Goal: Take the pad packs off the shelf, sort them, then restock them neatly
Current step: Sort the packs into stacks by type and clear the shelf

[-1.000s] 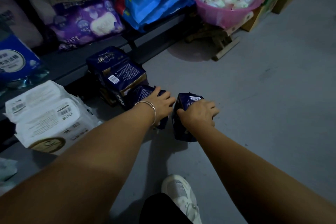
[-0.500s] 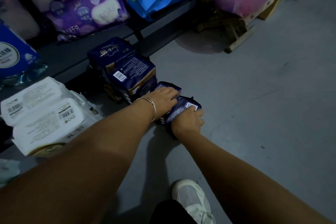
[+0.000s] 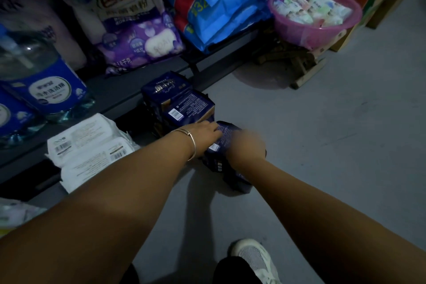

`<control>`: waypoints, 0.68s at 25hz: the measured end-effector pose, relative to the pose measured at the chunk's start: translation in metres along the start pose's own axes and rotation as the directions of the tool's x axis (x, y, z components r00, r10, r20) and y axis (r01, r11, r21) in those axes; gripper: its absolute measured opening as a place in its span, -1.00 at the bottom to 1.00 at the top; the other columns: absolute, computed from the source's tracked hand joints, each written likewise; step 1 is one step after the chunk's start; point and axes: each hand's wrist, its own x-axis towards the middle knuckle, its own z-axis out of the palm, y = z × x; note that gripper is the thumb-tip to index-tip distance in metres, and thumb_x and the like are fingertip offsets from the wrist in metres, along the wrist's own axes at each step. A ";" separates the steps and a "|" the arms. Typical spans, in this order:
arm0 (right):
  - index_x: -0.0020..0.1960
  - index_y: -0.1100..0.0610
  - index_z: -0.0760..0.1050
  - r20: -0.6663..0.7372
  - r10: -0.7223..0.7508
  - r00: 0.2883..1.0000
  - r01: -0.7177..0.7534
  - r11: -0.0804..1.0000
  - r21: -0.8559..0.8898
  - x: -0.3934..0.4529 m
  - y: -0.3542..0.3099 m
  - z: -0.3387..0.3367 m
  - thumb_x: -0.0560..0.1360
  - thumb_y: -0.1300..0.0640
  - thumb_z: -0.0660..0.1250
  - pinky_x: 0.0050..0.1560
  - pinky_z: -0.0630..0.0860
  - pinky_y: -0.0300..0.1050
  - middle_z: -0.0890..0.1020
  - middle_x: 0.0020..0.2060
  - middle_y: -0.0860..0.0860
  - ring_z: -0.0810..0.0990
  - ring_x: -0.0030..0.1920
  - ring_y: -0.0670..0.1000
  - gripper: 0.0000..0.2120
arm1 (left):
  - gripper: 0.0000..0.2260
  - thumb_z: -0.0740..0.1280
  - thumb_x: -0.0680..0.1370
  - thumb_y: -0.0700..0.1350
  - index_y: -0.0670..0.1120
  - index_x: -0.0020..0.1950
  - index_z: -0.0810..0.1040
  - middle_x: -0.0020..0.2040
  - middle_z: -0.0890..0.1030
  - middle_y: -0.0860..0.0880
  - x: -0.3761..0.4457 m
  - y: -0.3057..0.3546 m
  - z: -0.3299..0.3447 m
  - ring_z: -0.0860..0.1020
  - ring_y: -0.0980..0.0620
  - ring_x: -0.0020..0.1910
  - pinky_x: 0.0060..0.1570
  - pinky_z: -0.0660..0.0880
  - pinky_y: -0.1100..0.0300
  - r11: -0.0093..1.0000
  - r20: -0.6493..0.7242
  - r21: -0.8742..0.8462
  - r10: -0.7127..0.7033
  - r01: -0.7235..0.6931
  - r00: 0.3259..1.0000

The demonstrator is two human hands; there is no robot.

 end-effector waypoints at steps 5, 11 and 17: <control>0.34 0.21 0.31 -0.088 -0.117 0.989 0.120 0.992 0.026 -0.008 -0.020 -0.036 0.52 0.20 0.28 0.22 0.37 0.04 0.43 0.27 0.18 0.37 0.28 0.20 -0.59 | -0.54 0.36 0.48 -0.17 -0.11 0.34 0.32 0.29 0.33 -0.11 -0.039 -0.028 -0.027 0.37 -0.10 0.27 0.23 0.39 0.02 0.994 -0.102 -0.077 -0.086 0.078 0.991; 0.35 0.22 0.33 -0.172 -0.232 0.957 0.237 0.971 0.009 -0.006 -0.067 -0.092 0.52 0.21 0.27 0.20 0.44 0.07 0.46 0.25 0.20 0.42 0.26 0.23 -0.59 | -0.55 0.37 0.48 -0.13 -0.11 0.32 0.34 0.27 0.33 -0.11 -0.084 -0.084 -0.062 0.38 -0.10 0.26 0.18 0.37 0.09 0.985 -0.208 -0.093 -0.163 0.146 0.965; 0.33 0.21 0.35 -0.143 -0.362 0.921 0.355 0.932 -0.072 -0.016 -0.136 -0.100 0.49 0.14 0.31 0.19 0.43 0.03 0.48 0.23 0.20 0.43 0.25 0.23 -0.56 | -0.52 0.40 0.46 -0.12 -0.09 0.34 0.33 0.28 0.35 -0.10 -0.138 -0.129 -0.061 0.40 -0.09 0.26 0.14 0.33 0.16 0.959 -0.253 -0.159 -0.268 0.233 0.930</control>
